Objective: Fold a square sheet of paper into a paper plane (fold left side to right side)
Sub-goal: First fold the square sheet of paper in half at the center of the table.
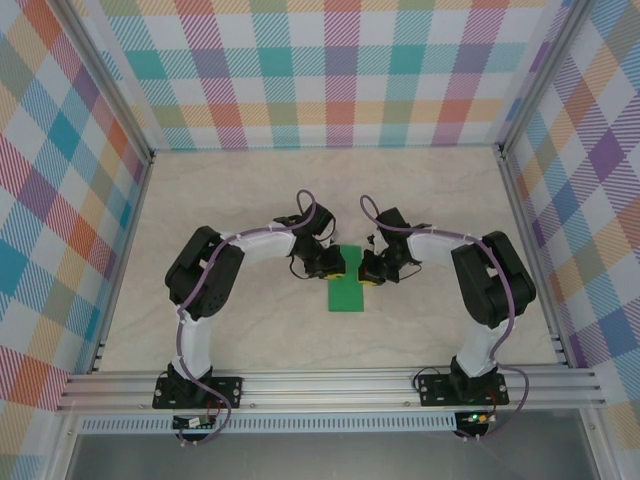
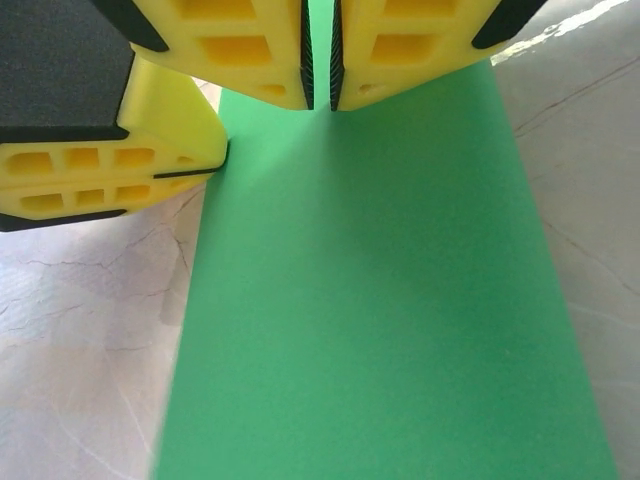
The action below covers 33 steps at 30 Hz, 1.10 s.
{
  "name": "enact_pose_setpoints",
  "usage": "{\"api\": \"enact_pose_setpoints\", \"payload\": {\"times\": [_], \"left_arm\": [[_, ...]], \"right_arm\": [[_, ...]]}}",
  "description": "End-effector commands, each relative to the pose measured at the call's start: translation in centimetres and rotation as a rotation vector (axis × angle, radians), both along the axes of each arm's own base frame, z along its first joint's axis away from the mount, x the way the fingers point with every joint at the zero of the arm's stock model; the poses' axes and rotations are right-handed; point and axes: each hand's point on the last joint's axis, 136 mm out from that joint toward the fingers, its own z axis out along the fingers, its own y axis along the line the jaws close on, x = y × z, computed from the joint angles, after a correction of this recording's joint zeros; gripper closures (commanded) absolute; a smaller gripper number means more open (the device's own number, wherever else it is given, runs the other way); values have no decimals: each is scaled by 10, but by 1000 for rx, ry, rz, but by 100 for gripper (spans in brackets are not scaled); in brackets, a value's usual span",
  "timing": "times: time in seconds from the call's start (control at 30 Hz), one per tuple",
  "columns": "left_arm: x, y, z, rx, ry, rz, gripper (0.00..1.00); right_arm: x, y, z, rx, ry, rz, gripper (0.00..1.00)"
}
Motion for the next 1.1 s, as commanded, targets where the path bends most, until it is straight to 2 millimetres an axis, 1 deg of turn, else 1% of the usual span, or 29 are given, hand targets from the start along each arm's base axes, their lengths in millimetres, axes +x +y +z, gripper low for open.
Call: {"api": "enact_pose_setpoints", "payload": {"times": [0.0,0.17,0.33,0.6,0.8,0.93,1.07], "left_arm": [[-9,15,-22,48,38,-20,85],[-9,21,-30,44,42,-25,85],[-7,28,-34,46,41,-23,85],[-1,46,-30,37,36,-10,81],[1,60,-27,40,35,10,81],[5,61,-11,20,7,3,81],[10,53,15,-36,-32,-7,81]], "right_arm": [[-15,-21,-33,-140,59,7,100],[-16,-22,-34,-146,64,13,100],[-16,-23,-35,-154,70,17,100],[-17,-25,-36,-166,77,19,100],[-16,-24,-35,-163,73,19,100],[-15,-23,-34,-157,73,17,100],[-14,-22,-33,-153,70,17,100]]}}
